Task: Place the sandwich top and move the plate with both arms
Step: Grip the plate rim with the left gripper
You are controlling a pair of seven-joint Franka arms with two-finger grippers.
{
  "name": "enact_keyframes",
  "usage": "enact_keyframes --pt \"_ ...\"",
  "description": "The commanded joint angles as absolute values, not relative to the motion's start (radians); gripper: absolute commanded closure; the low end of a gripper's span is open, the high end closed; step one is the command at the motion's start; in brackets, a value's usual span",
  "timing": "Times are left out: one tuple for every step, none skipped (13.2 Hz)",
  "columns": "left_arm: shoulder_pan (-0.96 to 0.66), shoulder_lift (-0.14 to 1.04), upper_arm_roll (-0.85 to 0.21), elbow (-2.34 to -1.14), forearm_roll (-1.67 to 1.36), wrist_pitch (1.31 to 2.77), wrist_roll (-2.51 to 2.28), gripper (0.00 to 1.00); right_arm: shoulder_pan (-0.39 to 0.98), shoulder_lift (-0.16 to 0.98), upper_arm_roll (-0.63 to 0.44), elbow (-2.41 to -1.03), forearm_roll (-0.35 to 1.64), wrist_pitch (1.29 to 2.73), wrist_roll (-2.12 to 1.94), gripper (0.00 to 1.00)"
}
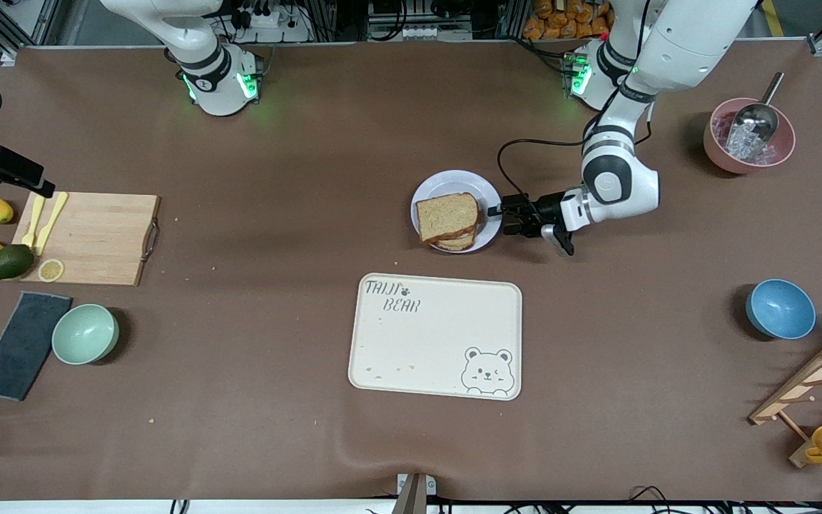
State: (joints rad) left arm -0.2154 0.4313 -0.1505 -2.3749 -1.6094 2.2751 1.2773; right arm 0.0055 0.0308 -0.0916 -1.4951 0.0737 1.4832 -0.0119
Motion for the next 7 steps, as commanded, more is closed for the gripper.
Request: enact_keyframes --pt "-0.169 0.407 -0.156 -2.417 -1.634 2.219 1.334 0.0 0.008 0.023 -0.098 -1.502 0.075 1.477 0.0 0.0" --pt "-0.146 0.407 -0.156 -2.424 -1.634 2.183 1.344 0.0 0.009 0.023 -0.098 -1.502 0.075 1.477 -0.002 0.0" --pt "-0.143 0.407 -0.156 -2.427 -1.634 2.166 1.347 0.0 0.008 0.023 -0.1 -1.505 0.077 1.473 0.0 0.0" --pt "-0.143 0.408 -0.158 -2.427 -1.635 2.166 1.347 0.0 0.005 0.023 -0.1 -1.505 0.077 1.468 0.002 0.0" --pt "-0.143 0.408 -0.158 -2.427 -1.637 2.164 1.347 0.0 0.005 0.023 -0.1 -1.505 0.077 1.467 0.0 0.0" --pt "-0.144 0.408 -0.161 -2.431 -1.638 2.164 1.347 0.0 0.002 0.026 -0.1 -1.5 0.074 1.471 -0.008 0.0" --pt "-0.143 0.408 -0.17 -2.433 -1.64 2.164 1.347 0.0 0.0 0.026 -0.1 -1.5 0.074 1.471 -0.011 0.0"
